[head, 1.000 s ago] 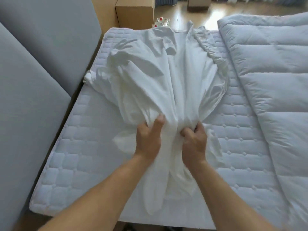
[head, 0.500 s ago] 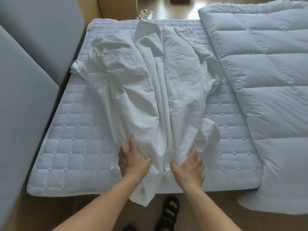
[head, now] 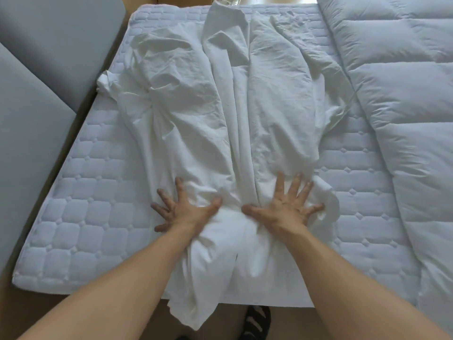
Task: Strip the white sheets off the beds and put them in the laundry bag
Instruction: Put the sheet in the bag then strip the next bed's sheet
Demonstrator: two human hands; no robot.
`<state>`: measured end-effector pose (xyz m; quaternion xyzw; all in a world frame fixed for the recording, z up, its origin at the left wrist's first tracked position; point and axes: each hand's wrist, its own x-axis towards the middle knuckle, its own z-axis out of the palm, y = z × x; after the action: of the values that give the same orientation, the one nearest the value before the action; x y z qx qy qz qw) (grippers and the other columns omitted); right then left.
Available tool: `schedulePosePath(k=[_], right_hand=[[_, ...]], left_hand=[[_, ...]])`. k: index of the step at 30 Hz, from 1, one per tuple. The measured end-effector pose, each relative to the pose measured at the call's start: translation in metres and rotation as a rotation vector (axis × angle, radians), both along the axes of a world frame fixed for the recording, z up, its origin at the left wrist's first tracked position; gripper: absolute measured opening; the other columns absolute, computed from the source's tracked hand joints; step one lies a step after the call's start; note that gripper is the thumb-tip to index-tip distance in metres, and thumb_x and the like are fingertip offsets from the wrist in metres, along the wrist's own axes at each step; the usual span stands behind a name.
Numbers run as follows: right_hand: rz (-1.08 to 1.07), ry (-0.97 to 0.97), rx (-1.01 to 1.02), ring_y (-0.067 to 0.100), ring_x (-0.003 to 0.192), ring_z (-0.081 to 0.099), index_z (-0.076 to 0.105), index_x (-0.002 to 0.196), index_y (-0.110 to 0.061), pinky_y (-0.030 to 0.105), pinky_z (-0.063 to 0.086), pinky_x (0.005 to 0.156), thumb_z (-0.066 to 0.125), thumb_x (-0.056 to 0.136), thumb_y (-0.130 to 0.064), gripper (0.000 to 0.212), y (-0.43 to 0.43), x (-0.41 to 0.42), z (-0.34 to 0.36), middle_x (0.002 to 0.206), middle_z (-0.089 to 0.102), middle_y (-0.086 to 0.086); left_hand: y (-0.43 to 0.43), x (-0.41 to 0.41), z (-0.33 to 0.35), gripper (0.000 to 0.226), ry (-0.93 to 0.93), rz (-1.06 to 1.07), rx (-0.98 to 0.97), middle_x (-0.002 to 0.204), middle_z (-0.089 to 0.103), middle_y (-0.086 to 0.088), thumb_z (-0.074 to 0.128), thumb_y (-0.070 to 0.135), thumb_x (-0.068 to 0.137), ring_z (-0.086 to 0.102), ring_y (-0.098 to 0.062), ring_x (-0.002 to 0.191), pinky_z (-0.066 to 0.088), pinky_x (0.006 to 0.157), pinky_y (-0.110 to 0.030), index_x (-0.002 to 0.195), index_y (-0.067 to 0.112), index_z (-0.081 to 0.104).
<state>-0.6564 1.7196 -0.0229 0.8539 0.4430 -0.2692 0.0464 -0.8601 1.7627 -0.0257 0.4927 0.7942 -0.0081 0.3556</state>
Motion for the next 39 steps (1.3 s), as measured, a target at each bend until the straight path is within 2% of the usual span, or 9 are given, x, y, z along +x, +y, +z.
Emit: schedulePosePath(k=[4,11,15,22,25,29,33,37,39], right_hand=[[-0.324,0.260,-0.002,0.039,0.148,-0.022,-0.032,0.148,-0.039,0.075,0.013,0.108,0.079,0.045,-0.081,0.157,0.006,0.020,-0.018,0.157,-0.037,0.006],[-0.608,0.619,0.131,0.035,0.133,0.044,-0.005,0.157,-0.029,0.047,0.040,0.109,0.089,0.056,-0.049,0.139,0.031,-0.002,-0.004,0.150,0.040,0.013],[-0.662,0.971,0.427,0.020,0.113,0.062,0.040,0.143,-0.028,0.041,0.051,0.101,0.089,0.042,-0.051,0.114,0.050,-0.023,0.035,0.127,0.064,-0.006],[-0.568,1.124,1.029,0.005,0.112,0.064,0.049,0.141,-0.023,0.022,0.052,0.095,0.087,0.060,-0.050,0.093,0.071,-0.018,0.105,0.126,0.066,-0.009],[-0.666,1.030,0.964,0.011,0.110,0.065,0.056,0.130,-0.017,0.020,0.052,0.089,0.084,0.072,-0.045,0.071,0.037,-0.028,0.076,0.114,0.067,-0.009],[-0.836,0.716,0.545,0.026,0.102,0.061,0.056,0.126,-0.017,0.034,0.045,0.086,0.060,0.091,-0.052,0.049,-0.063,-0.046,0.007,0.102,0.064,-0.006],[-0.817,0.558,0.415,0.027,0.095,0.059,0.055,0.120,-0.018,0.041,0.047,0.087,0.047,0.098,-0.052,0.042,-0.106,-0.053,-0.011,0.090,0.058,-0.006],[-0.578,0.269,0.397,0.033,0.130,0.040,0.034,0.148,-0.018,0.054,0.031,0.110,0.050,0.096,-0.050,0.063,-0.092,-0.049,-0.004,0.140,0.046,0.011],[-0.459,0.225,0.521,0.027,0.142,0.023,0.016,0.155,-0.032,0.053,0.023,0.114,0.046,0.093,-0.055,0.072,-0.086,-0.047,0.006,0.157,0.022,0.008]], left_hand=[[0.012,-0.001,-0.021,0.141,-0.034,0.207,-0.023,0.163,-0.013,-0.015,0.075,0.079,0.054,-0.006,-0.048,0.148,0.005,0.119,-0.057,0.155,0.036,-0.015],[0.030,0.029,0.002,0.112,-0.533,0.512,0.166,0.130,0.061,-0.002,0.083,0.074,0.046,0.060,-0.025,0.117,0.047,0.105,-0.040,0.134,0.013,0.051],[0.037,0.062,0.051,0.080,-0.914,0.496,0.225,0.103,0.076,-0.002,0.088,0.055,0.047,0.073,-0.021,0.093,0.057,0.092,-0.044,0.111,0.012,0.069],[0.056,0.061,0.119,0.048,-1.251,0.389,0.599,0.118,0.071,-0.012,0.076,0.033,0.083,0.068,-0.029,0.110,0.054,0.094,-0.046,0.122,0.007,0.066],[0.021,0.049,0.084,0.054,-1.158,0.529,0.416,0.111,0.073,-0.013,0.076,0.043,0.081,0.070,-0.030,0.103,0.054,0.096,-0.049,0.119,0.006,0.068],[-0.071,0.017,0.026,0.057,-0.632,0.547,0.060,0.100,0.072,-0.001,0.063,0.061,0.085,0.067,-0.024,0.092,0.053,0.089,-0.037,0.116,0.014,0.063],[-0.099,0.007,0.011,0.055,-0.418,0.449,0.211,0.113,0.059,-0.004,0.063,0.048,0.091,0.055,-0.025,0.097,0.041,0.083,-0.033,0.131,0.015,0.044],[-0.083,0.005,0.005,0.080,-0.030,-0.001,0.425,0.152,0.028,-0.013,0.061,0.028,0.090,0.028,-0.034,0.137,0.031,0.106,-0.053,0.154,0.027,0.013],[-0.074,0.009,0.014,0.067,0.077,-0.178,0.528,0.160,0.013,-0.012,0.050,0.031,0.092,0.011,-0.036,0.146,0.024,0.108,-0.062,0.153,0.036,0.023]])
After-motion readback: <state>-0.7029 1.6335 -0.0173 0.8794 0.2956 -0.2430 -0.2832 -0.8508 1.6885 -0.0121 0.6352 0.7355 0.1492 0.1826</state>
